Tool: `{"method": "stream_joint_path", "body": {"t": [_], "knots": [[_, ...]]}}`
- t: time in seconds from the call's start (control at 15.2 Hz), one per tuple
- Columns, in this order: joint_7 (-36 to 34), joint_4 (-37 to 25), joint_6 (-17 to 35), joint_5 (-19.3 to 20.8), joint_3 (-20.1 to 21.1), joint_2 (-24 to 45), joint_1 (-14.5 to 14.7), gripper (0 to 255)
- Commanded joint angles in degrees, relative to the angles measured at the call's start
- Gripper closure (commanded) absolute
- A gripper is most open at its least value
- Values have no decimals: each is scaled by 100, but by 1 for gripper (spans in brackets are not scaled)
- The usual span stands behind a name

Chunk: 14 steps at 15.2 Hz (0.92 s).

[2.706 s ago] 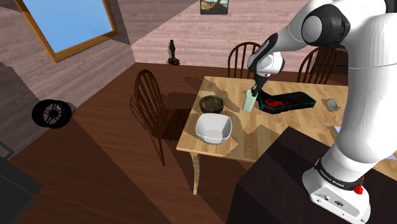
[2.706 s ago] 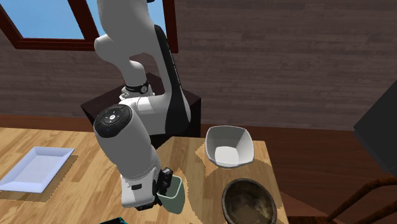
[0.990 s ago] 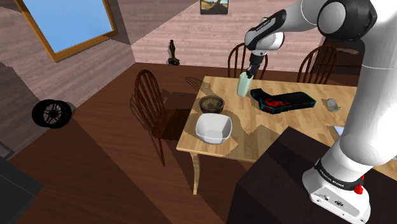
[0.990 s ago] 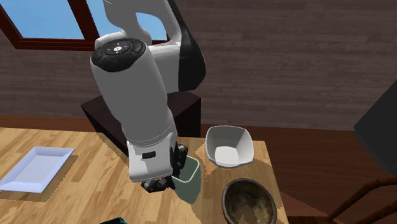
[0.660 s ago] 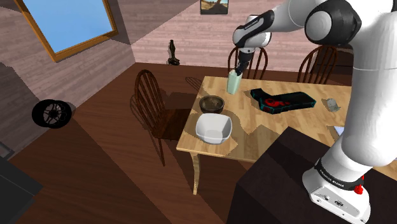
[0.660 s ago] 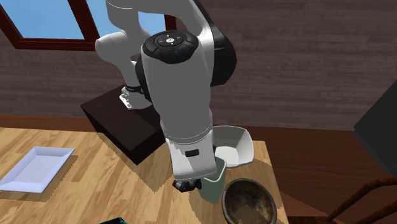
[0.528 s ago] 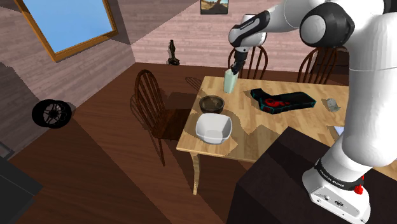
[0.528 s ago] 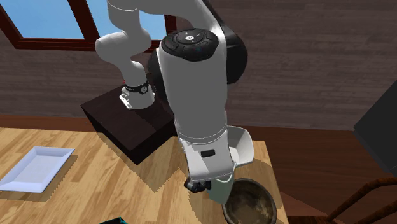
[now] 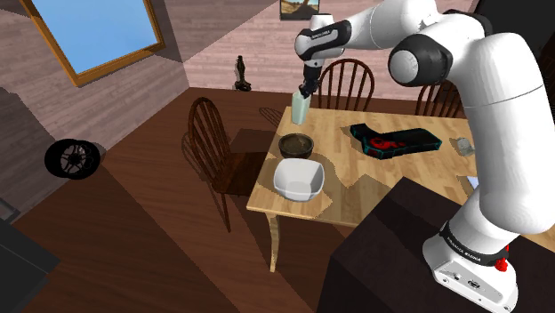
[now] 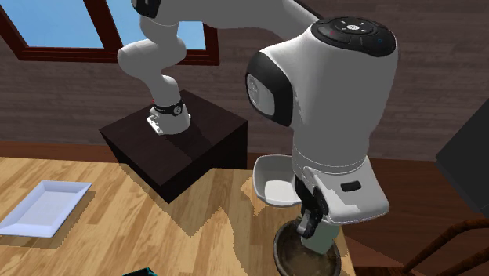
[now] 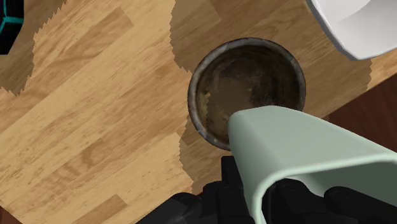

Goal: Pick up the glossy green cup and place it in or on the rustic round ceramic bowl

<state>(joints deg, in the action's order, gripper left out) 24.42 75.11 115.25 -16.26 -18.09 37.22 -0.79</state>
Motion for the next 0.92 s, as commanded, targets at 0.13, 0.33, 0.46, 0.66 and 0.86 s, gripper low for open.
{"method": "stream_joint_path", "body": {"t": [0.13,0.33,0.46,0.66,0.86], "knots": [[-184,-508,-132,-22,61,357,35,255],[-153,-380,55,-49,78,420,41,255],[-133,-304,176,-68,90,467,43,255],[-103,-204,352,-98,110,547,43,255],[-73,-121,521,-130,132,637,39,255]]}}
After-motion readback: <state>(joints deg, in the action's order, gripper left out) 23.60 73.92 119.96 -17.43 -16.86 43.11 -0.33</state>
